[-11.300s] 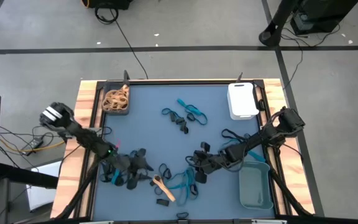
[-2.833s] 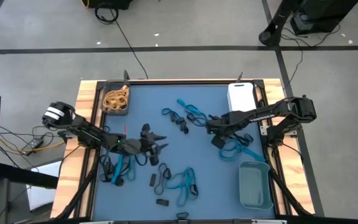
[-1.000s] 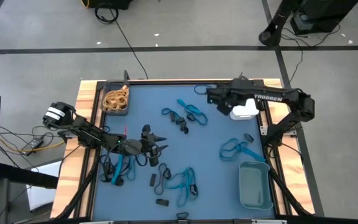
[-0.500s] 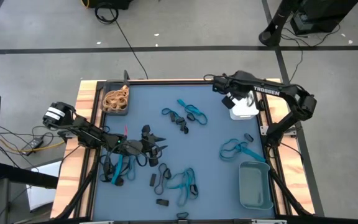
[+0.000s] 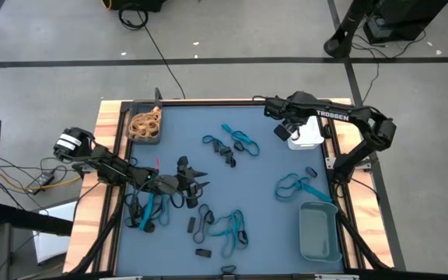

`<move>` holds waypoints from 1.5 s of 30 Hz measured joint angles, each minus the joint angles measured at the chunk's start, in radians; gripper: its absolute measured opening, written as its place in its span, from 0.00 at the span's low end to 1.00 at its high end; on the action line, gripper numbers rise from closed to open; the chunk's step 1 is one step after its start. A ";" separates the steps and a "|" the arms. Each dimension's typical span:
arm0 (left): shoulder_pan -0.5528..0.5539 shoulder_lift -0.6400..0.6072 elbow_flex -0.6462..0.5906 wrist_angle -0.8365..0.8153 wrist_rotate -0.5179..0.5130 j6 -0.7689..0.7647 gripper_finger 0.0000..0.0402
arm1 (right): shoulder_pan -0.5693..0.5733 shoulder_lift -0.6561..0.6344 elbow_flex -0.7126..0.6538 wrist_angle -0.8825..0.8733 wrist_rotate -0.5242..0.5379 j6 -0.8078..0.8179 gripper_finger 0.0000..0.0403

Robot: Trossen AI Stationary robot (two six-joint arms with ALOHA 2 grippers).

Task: Sort rubber bands into baskets
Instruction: Put the black rubber band into the white bin

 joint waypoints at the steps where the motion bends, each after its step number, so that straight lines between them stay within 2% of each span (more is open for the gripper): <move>1: 0.000 0.000 0.000 0.000 0.000 0.000 0.39 | 0.006 0.000 0.000 0.009 -0.021 0.000 0.45; 6: 0.001 0.000 0.000 -0.001 0.000 -0.022 0.39 | 0.054 0.000 0.000 0.077 -0.116 -0.005 0.49; 12: 0.001 0.000 0.000 0.000 0.000 -0.022 0.39 | 0.140 0.000 0.000 0.205 -0.228 -0.033 0.48; 21: 0.001 0.000 0.000 -0.001 0.000 -0.041 0.39 | 0.286 0.001 -0.021 0.617 -0.476 0.012 0.46; 26: 0.003 0.000 0.000 -0.001 -0.001 -0.041 0.39 | 0.348 0.032 -0.051 0.740 -0.460 0.075 0.46; 33: 0.003 0.000 0.000 -0.005 -0.003 -0.045 0.39 | 0.411 0.191 -0.067 0.894 -0.437 0.108 0.46; 40: 0.003 0.000 0.000 -0.002 -0.003 -0.052 0.39 | 0.420 0.309 -0.065 0.916 -0.413 0.129 0.46; 45: 0.003 0.000 0.000 -0.006 -0.004 -0.048 0.39 | 0.420 0.373 -0.063 0.948 -0.440 0.092 0.45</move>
